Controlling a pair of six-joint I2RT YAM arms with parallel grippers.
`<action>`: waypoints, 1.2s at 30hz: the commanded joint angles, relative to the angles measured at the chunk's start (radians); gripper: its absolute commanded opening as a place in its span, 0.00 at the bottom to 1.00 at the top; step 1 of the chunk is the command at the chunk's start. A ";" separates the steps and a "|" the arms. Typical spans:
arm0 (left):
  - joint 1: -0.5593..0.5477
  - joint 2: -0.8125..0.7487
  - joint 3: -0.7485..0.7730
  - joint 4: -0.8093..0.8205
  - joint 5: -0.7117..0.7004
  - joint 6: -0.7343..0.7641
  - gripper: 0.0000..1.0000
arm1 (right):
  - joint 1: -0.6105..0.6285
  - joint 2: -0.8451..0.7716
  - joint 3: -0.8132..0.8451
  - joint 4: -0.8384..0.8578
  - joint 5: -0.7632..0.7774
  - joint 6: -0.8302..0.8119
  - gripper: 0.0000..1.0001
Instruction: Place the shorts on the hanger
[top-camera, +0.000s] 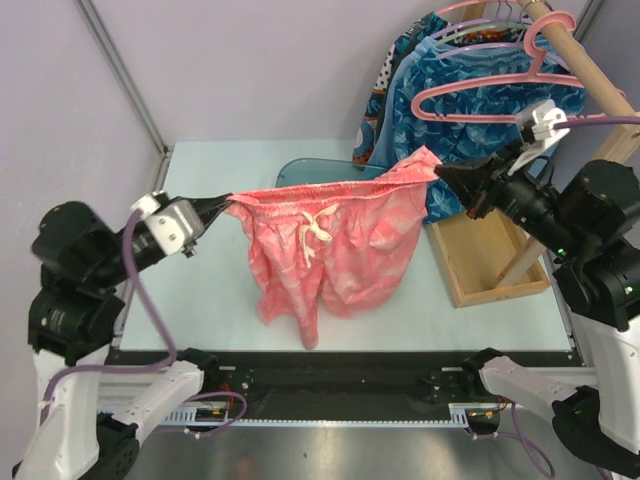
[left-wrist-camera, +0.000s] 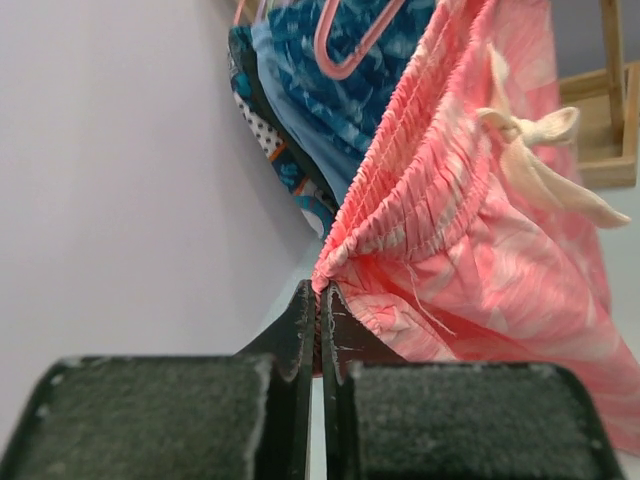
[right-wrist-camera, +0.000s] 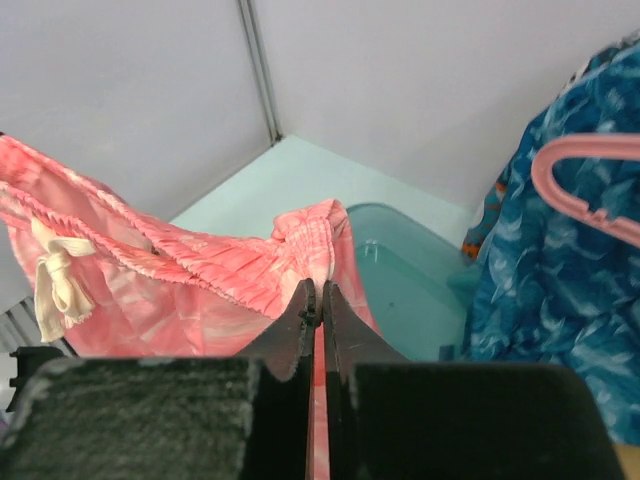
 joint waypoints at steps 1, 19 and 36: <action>0.004 0.080 -0.141 -0.007 -0.142 0.032 0.00 | -0.012 0.039 -0.086 0.020 0.042 0.077 0.00; -0.030 -0.016 -1.000 0.161 -0.168 0.325 0.19 | 0.083 0.376 -0.584 0.137 -0.036 -0.218 0.00; -0.054 -0.116 -0.990 -0.086 -0.110 0.398 0.81 | 0.178 0.326 -0.557 0.042 -0.027 -0.305 0.61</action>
